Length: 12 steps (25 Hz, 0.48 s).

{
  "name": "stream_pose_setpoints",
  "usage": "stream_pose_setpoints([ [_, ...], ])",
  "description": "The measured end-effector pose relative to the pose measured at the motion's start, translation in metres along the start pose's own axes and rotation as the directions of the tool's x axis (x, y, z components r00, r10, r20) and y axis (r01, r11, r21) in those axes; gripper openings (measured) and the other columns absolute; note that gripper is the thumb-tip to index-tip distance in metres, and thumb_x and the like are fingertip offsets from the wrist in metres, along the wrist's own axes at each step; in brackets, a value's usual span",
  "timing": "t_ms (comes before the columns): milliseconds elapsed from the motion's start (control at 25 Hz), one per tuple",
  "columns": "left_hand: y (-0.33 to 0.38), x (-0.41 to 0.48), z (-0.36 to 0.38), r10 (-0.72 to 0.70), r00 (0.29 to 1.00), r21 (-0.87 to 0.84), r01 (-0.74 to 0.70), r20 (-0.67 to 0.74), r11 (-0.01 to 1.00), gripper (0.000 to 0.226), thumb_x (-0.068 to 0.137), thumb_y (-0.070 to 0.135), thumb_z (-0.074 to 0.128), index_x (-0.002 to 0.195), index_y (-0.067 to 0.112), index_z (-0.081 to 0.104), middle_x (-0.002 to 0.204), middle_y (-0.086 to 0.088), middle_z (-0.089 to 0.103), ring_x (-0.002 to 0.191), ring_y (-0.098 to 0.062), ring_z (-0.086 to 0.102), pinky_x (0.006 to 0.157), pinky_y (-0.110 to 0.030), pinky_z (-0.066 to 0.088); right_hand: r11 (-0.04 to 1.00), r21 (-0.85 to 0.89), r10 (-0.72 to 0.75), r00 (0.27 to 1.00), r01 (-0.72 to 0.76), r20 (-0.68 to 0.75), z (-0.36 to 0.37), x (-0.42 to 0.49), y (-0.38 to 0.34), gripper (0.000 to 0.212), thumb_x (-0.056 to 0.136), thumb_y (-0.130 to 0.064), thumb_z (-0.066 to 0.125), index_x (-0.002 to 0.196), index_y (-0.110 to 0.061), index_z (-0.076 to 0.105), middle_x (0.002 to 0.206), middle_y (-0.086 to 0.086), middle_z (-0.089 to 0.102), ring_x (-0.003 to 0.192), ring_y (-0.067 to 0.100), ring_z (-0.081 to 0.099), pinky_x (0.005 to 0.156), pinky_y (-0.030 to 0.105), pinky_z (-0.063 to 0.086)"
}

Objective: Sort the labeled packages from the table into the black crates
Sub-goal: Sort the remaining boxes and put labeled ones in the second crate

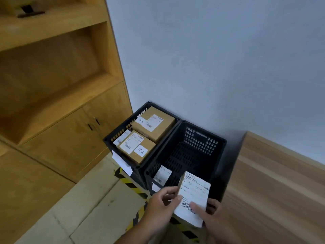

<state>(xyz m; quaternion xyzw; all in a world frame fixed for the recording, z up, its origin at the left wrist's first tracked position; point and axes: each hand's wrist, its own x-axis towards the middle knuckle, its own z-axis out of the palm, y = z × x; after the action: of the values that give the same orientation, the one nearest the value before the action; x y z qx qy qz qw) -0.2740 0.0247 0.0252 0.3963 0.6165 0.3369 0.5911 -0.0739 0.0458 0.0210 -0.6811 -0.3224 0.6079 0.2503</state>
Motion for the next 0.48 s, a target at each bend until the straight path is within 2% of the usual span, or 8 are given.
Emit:
stream_pose_setpoints([
  [120, 0.004, 0.029, -0.032, -0.019, 0.996, 0.070, 0.013, 0.086, 0.997, 0.031, 0.087, 0.054, 0.072, 0.118, 0.051, 0.069, 0.116, 0.027, 0.071, 0.111, 0.006, 0.066, 0.099, -0.030, 0.057, 1.000, 0.023, 0.021, 0.998, -0.020, -0.052, 0.027, 0.006, -0.010, 0.071, 0.060, -0.037, 0.096, 0.116, -0.018, 0.057, 0.101, -0.005, 0.068, 0.090, 0.015, 0.069, 0.066, 0.029, 0.060],
  [240, 0.011, 0.062, -0.053, -0.032, 0.990, 0.140, 0.012, 0.138, 0.990, 0.028, 0.093, 0.046, 0.072, 0.120, 0.047, 0.068, 0.118, 0.024, 0.071, 0.111, 0.005, 0.066, 0.099, -0.030, 0.057, 0.995, 0.082, 0.065, 0.994, -0.058, -0.091, 0.048, 0.020, -0.028, 0.071, 0.063, -0.032, 0.096, 0.120, -0.013, 0.057, 0.110, 0.003, 0.071, 0.096, 0.023, 0.071, 0.080, 0.044, 0.064],
  [360, 0.015, 0.099, -0.065, -0.016, 0.992, 0.222, -0.011, 0.121, 0.975, 0.026, 0.096, 0.041, 0.068, 0.122, 0.043, 0.069, 0.120, 0.018, 0.068, 0.105, 0.005, 0.066, 0.094, -0.025, 0.058, 0.992, 0.093, 0.091, 0.992, -0.082, -0.087, 0.065, 0.051, -0.044, 0.070, 0.069, -0.026, 0.094, 0.126, -0.011, 0.055, 0.114, 0.006, 0.069, 0.099, 0.024, 0.070, 0.080, 0.045, 0.064],
  [480, 0.008, 0.145, -0.075, -0.024, 0.999, 0.385, 0.003, 0.049, 0.923, 0.031, 0.099, 0.043, 0.061, 0.130, 0.040, 0.064, 0.116, 0.023, 0.060, 0.103, 0.003, 0.063, 0.091, -0.024, 0.056, 0.997, 0.028, 0.068, 0.993, -0.066, -0.093, 0.085, 0.109, -0.046, 0.072, 0.073, -0.022, 0.091, 0.133, -0.009, 0.053, 0.121, 0.006, 0.067, 0.103, 0.022, 0.068, 0.090, 0.044, 0.060],
])
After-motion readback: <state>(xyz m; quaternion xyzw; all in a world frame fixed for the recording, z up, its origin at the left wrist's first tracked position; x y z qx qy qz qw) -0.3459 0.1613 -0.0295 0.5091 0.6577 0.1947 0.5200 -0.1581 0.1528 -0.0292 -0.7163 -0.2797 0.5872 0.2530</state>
